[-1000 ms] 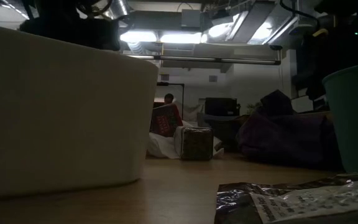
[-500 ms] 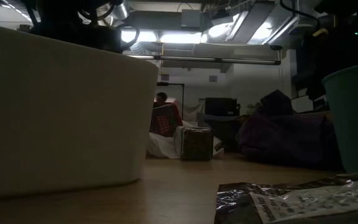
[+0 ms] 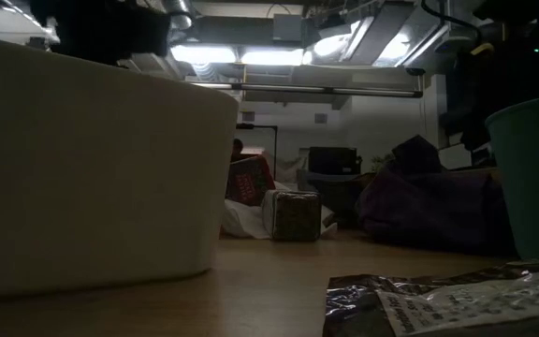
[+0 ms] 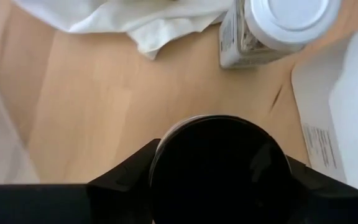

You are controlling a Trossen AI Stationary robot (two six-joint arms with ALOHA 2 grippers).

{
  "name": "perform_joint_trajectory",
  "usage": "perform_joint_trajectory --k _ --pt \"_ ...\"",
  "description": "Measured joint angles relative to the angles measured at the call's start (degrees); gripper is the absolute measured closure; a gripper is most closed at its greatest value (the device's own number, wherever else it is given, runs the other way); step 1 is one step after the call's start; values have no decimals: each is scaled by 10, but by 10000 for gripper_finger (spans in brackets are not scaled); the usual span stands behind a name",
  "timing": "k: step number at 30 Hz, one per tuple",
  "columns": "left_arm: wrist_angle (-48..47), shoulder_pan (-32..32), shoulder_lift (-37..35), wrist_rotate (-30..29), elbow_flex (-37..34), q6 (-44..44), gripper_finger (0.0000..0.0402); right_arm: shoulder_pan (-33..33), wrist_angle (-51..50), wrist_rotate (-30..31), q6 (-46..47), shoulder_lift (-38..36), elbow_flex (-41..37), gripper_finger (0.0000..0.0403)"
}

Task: Sort spices by type
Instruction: Put the violet spice bottle into the gray bin

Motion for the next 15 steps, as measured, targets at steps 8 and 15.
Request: perform_joint_trajectory --k 8,15 --pt "-74 0 -83 0 16 -45 200 0 0 0 0 0 0 198" --pt "-195 -5 -156 -3 16 -178 198 0 0 0 0 0 0 198"
